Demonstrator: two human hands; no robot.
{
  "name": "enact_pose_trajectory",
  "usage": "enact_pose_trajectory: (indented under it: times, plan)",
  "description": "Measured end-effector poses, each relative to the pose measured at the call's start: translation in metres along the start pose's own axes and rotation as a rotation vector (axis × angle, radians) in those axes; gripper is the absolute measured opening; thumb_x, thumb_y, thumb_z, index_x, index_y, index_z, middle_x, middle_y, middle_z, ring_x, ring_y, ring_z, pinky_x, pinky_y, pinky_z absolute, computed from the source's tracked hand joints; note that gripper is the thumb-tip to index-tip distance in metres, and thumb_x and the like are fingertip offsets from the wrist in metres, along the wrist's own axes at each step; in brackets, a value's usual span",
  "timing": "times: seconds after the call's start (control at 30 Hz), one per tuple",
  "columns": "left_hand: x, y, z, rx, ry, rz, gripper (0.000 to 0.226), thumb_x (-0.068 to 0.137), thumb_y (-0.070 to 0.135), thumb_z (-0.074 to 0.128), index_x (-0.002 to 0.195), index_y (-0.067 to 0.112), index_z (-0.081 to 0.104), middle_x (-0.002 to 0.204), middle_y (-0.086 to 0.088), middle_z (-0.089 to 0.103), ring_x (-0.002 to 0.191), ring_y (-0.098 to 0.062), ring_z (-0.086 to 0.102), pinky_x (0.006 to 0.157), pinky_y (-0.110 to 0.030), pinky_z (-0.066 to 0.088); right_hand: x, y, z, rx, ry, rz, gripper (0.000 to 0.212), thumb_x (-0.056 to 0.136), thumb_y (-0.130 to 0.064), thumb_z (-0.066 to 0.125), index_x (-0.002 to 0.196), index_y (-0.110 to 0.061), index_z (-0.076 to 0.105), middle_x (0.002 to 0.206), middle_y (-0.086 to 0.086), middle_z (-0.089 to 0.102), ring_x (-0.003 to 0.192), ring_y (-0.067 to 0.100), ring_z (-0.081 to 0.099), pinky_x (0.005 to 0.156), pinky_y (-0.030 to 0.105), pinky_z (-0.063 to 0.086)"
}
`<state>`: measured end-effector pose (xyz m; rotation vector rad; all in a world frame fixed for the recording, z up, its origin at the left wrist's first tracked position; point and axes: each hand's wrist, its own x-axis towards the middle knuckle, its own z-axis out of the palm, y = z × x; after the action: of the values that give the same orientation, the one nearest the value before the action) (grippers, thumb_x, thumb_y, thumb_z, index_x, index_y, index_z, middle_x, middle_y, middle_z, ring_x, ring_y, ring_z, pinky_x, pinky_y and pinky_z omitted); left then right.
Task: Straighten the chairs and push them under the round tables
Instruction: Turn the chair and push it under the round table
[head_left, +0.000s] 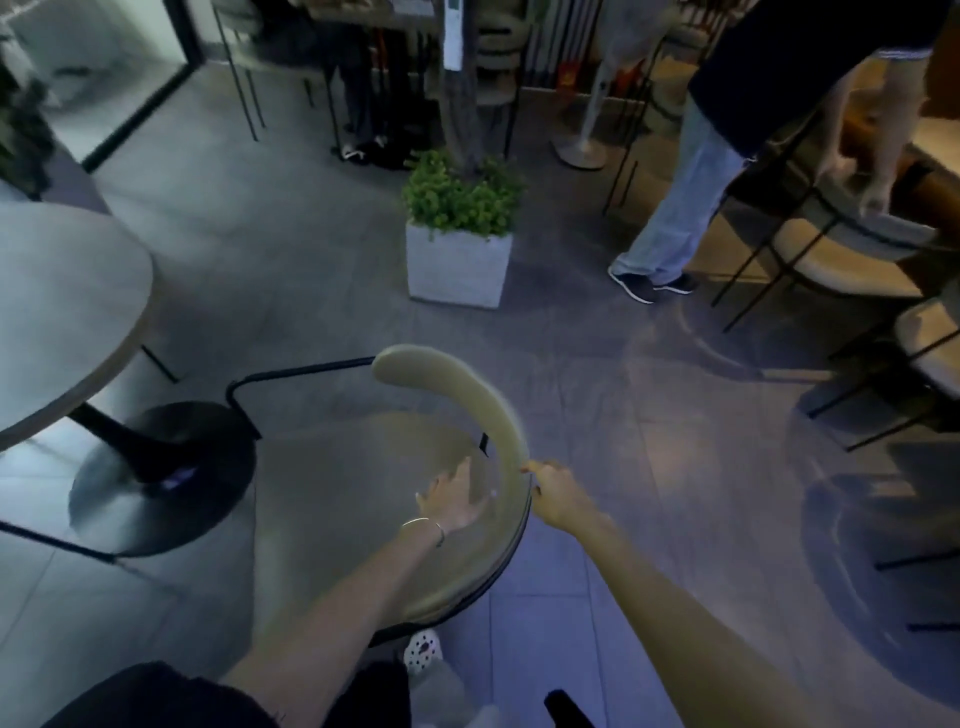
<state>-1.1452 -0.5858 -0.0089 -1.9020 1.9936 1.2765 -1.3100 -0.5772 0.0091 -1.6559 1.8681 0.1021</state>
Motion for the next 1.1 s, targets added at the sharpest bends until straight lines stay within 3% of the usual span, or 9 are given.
enact_pose_trajectory:
  times: [0.2, 0.43, 0.6, 0.67, 0.8, 0.87, 0.93, 1.03, 1.1]
  plan:
    - [0.010, -0.001, 0.007, -0.101, 0.017, -0.170, 0.081, 0.090, 0.057, 0.042, 0.152, 0.020, 0.006, 0.153, -0.016, 0.030, 0.141, -0.035, 0.031, 0.114, -0.058, 0.024, 0.044, 0.015, -0.011, -0.171, -0.114, -0.139, 0.045, 0.091, -0.008, 0.041, 0.136, -0.014, 0.046, 0.137, 0.016, 0.044, 0.124, 0.034, 0.045, 0.103, 0.041, 0.042]
    - [-0.001, 0.017, 0.053, -0.250, -0.009, -0.365, 0.084, 0.088, 0.055, 0.048, 0.152, 0.026, 0.003, 0.157, -0.010, 0.023, 0.144, -0.034, 0.022, 0.116, -0.063, 0.012, 0.079, 0.036, -0.020, -0.462, -0.242, -0.376, 0.046, 0.088, -0.020, 0.058, 0.133, -0.016, 0.049, 0.140, 0.015, 0.032, 0.126, 0.035, 0.040, 0.103, 0.038, 0.042]
    - [0.003, 0.033, 0.093, -0.317, 0.010, -0.457, 0.076, 0.087, 0.056, 0.049, 0.150, 0.029, 0.016, 0.153, -0.008, 0.033, 0.141, -0.031, 0.030, 0.114, -0.065, 0.010, 0.094, 0.052, -0.024, -0.600, -0.241, -0.602, 0.039, 0.092, -0.029, 0.053, 0.130, -0.020, 0.053, 0.159, 0.014, 0.006, 0.147, 0.034, 0.005, 0.115, 0.043, 0.028]
    - [0.003, 0.040, 0.105, -0.250, 0.029, -0.452, 0.067, 0.089, 0.053, 0.048, 0.147, 0.026, 0.027, 0.148, -0.007, 0.040, 0.139, -0.029, 0.034, 0.114, -0.066, 0.006, 0.099, 0.052, -0.023, -0.672, -0.270, -0.734, 0.040, 0.094, -0.032, 0.050, 0.133, -0.023, 0.051, 0.161, 0.010, 0.004, 0.148, 0.030, 0.002, 0.117, 0.042, 0.020]
    - [0.002, 0.048, 0.113, -0.168, 0.121, -0.477, 0.052, 0.093, 0.036, 0.047, 0.142, 0.024, 0.035, 0.142, -0.007, 0.047, 0.134, -0.030, 0.039, 0.116, -0.063, 0.009, 0.111, 0.054, -0.015, -0.798, -0.335, -0.837, 0.042, 0.095, -0.033, 0.046, 0.136, -0.027, 0.047, 0.159, 0.008, 0.019, 0.148, 0.028, 0.008, 0.119, 0.046, 0.012]
    - [0.003, 0.051, 0.115, -0.102, 0.129, -0.485, 0.050, 0.094, 0.033, 0.045, 0.142, 0.024, 0.035, 0.140, -0.009, 0.048, 0.132, -0.031, 0.040, 0.115, -0.061, 0.014, 0.114, 0.057, -0.013, -0.875, -0.262, -0.909, 0.040, 0.086, -0.037, 0.060, 0.126, -0.031, 0.058, 0.145, 0.015, 0.046, 0.141, 0.034, 0.032, 0.114, 0.057, 0.020]
    - [0.004, 0.051, 0.115, -0.029, 0.131, -0.478, 0.051, 0.095, 0.034, 0.045, 0.143, 0.024, 0.032, 0.139, -0.011, 0.049, 0.130, -0.033, 0.043, 0.113, -0.058, 0.019, 0.121, 0.064, -0.005, -0.983, -0.169, -0.936, 0.034, 0.069, -0.043, 0.075, 0.101, -0.033, 0.072, 0.109, 0.014, 0.073, 0.114, 0.035, 0.063, 0.105, 0.066, 0.019]
    - [0.004, 0.048, 0.113, 0.016, 0.121, -0.464, 0.054, 0.094, 0.036, 0.046, 0.144, 0.022, 0.031, 0.135, -0.013, 0.054, 0.126, -0.035, 0.049, 0.108, -0.054, 0.028, 0.126, 0.070, 0.000, -0.997, -0.209, -0.944, 0.041, 0.077, -0.044, 0.041, 0.094, -0.028, 0.075, 0.094, 0.012, 0.075, 0.102, 0.034, 0.069, 0.107, 0.067, -0.010]
    - [0.004, 0.043, 0.109, 0.049, 0.118, -0.449, 0.055, 0.094, 0.037, 0.046, 0.145, 0.022, 0.030, 0.134, -0.014, 0.056, 0.123, -0.036, 0.052, 0.104, -0.051, 0.034, 0.125, 0.067, 0.001, -0.985, -0.200, -0.936, 0.051, 0.077, -0.043, 0.031, 0.096, -0.027, 0.075, 0.096, 0.012, 0.075, 0.103, 0.034, 0.068, 0.105, 0.069, -0.017]
